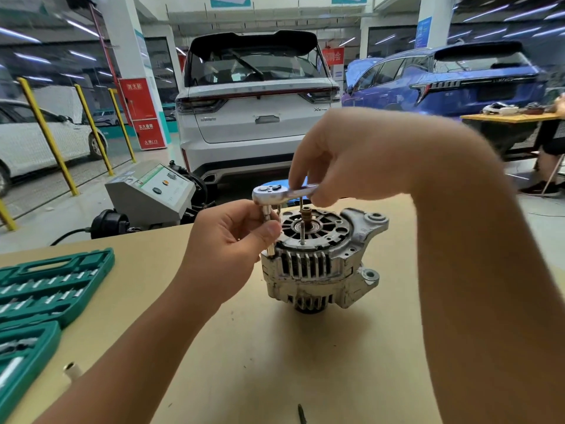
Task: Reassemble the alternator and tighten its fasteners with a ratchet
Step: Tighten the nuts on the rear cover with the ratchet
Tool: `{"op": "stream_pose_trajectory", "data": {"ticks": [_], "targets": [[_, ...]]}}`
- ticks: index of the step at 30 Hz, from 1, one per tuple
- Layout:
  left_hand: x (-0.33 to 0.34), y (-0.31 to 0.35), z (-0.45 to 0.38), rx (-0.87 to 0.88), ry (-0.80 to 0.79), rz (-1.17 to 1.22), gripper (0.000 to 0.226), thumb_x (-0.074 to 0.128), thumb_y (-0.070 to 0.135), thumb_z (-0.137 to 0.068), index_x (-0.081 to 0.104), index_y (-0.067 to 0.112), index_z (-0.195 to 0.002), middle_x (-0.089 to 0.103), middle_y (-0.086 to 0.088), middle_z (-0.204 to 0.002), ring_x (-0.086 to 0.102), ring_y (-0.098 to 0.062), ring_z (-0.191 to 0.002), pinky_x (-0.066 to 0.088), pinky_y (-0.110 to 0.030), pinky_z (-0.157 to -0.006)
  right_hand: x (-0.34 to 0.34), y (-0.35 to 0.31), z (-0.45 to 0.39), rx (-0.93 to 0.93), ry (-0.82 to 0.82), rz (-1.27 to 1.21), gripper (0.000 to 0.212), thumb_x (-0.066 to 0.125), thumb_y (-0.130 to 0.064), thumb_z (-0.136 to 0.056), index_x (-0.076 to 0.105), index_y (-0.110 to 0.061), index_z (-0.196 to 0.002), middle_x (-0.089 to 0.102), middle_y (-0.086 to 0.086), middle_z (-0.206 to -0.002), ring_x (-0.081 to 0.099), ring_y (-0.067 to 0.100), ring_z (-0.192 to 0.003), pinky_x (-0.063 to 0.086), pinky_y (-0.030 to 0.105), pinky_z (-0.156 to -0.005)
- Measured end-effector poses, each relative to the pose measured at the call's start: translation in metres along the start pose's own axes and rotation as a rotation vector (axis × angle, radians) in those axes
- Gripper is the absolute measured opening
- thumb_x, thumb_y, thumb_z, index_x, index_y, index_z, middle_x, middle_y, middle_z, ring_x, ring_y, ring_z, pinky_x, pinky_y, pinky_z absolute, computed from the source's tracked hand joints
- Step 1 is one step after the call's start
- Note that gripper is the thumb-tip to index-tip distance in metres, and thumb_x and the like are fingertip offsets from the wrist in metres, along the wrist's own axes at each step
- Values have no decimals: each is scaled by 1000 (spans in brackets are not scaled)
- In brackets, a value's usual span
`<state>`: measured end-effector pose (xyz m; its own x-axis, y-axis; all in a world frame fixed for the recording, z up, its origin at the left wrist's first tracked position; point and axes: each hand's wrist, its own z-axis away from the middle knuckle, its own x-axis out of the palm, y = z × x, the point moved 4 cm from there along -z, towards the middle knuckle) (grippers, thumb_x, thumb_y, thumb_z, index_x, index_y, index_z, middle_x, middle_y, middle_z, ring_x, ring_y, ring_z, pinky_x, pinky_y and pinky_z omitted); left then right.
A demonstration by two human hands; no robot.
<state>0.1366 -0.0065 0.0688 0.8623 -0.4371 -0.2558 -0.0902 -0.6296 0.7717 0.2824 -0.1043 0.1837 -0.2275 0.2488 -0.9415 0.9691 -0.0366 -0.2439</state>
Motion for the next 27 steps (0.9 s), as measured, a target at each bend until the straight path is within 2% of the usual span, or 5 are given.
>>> {"op": "stream_pose_trajectory", "data": {"ticks": [7, 12, 16, 20, 27], "targets": [[3, -1, 0, -17, 52, 25, 7, 76, 17, -89, 79, 23, -91, 72, -9, -74, 60, -25, -64, 52, -32, -56, 11, -8, -3, -45, -164, -14, 17, 80, -30, -81, 76, -26, -96, 74, -11, -69, 66, 0, -55, 45, 18, -47], [-1, -6, -2, -17, -11, 34, 11, 75, 12, -90, 79, 23, -89, 71, -12, -75, 58, -23, -65, 52, -28, -58, 11, -16, -13, -41, 35, 56, 23, 70, -13, -88, 78, -31, -100, 71, -9, -91, 67, 13, -84, 58, 27, -70], [0, -5, 4, 35, 66, 7, 18, 80, 20, -86, 78, 34, -98, 72, 1, -73, 62, -14, -62, 53, -27, -56, 14, -15, -5, -74, -113, 42, 22, 79, -29, -80, 74, -27, -101, 73, -7, -72, 69, 9, -64, 52, 28, -54], [-1, -4, 1, 47, 89, 19, 23, 77, 10, -87, 79, 33, -90, 74, 2, -74, 63, -4, -62, 52, -18, -57, 14, -14, -10, -42, -28, 30, 34, 69, -10, -88, 74, -34, -113, 70, -11, -85, 66, 10, -75, 51, 24, -56], [0, -5, 6, 27, 141, 7, 12, 78, 23, -85, 77, 35, -88, 73, -1, -75, 61, -13, -64, 53, -42, -59, 10, -20, -1, -72, -42, 81, 14, 76, -19, -85, 75, -28, -97, 71, -7, -83, 65, 13, -72, 53, 29, -57]]}}
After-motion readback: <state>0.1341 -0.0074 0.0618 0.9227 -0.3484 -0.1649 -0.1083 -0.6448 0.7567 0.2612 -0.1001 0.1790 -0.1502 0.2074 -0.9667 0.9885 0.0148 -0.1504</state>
